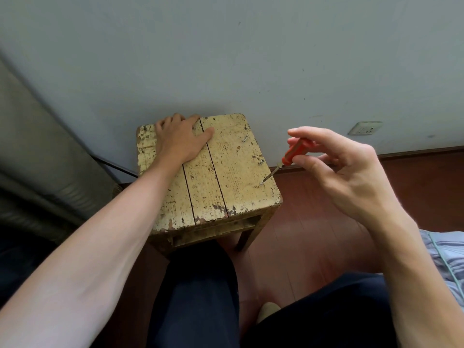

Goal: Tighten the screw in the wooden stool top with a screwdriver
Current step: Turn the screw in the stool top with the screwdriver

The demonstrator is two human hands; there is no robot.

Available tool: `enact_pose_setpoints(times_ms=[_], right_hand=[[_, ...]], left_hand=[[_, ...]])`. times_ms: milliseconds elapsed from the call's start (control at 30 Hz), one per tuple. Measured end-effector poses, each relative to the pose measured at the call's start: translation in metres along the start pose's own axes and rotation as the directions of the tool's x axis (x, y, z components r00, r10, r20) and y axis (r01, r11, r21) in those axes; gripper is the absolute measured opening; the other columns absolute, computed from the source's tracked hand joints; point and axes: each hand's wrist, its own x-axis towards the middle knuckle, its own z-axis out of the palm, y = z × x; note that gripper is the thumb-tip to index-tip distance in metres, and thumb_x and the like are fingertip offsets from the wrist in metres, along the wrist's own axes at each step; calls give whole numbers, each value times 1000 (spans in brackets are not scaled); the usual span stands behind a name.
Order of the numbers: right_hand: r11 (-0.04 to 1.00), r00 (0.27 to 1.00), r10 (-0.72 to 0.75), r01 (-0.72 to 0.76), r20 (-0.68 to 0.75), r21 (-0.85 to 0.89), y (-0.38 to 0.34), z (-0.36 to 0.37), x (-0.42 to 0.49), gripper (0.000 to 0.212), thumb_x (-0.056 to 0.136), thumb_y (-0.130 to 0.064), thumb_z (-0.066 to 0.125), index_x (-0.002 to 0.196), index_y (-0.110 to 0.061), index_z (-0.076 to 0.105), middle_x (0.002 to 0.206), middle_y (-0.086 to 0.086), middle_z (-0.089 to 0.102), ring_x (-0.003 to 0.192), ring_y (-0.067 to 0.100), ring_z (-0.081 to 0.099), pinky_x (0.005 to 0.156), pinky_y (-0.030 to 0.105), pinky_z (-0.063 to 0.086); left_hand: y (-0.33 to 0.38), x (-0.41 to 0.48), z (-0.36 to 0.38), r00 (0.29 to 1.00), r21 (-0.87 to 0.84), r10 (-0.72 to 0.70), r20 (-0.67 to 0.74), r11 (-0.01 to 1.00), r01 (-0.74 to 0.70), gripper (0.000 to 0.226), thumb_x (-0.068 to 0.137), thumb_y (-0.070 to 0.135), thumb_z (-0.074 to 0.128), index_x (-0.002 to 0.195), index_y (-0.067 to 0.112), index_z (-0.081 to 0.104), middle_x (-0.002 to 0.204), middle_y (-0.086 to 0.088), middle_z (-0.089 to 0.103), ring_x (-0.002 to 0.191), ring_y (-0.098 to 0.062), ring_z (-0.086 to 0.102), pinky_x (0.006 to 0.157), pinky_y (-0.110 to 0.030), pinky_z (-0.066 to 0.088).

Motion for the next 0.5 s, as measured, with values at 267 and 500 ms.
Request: enact_pose_setpoints(times_ms=[267, 500], right_hand=[[996, 998, -15, 9, -61, -94, 0, 6, 0, 39, 96, -13, 83, 127, -36, 74, 109, -3, 76, 100, 15, 78, 77, 44, 62], [993, 996, -11, 1, -87, -117, -1, 5, 0, 30, 93, -20, 88, 120, -27, 77, 103, -8, 73, 96, 16, 76, 72, 44, 58]], left_hand=[[0, -1, -1, 1000, -2, -3, 2, 1000, 3, 81, 87, 85, 32, 150, 36, 45, 143, -8, 52, 136, -31, 39, 114, -47, 23], [1, -1, -2, 1000, 1, -6, 7, 1000, 6, 81, 87, 85, 31, 151, 37, 45, 143, -8, 51, 136, -31, 40, 114, -47, 24]])
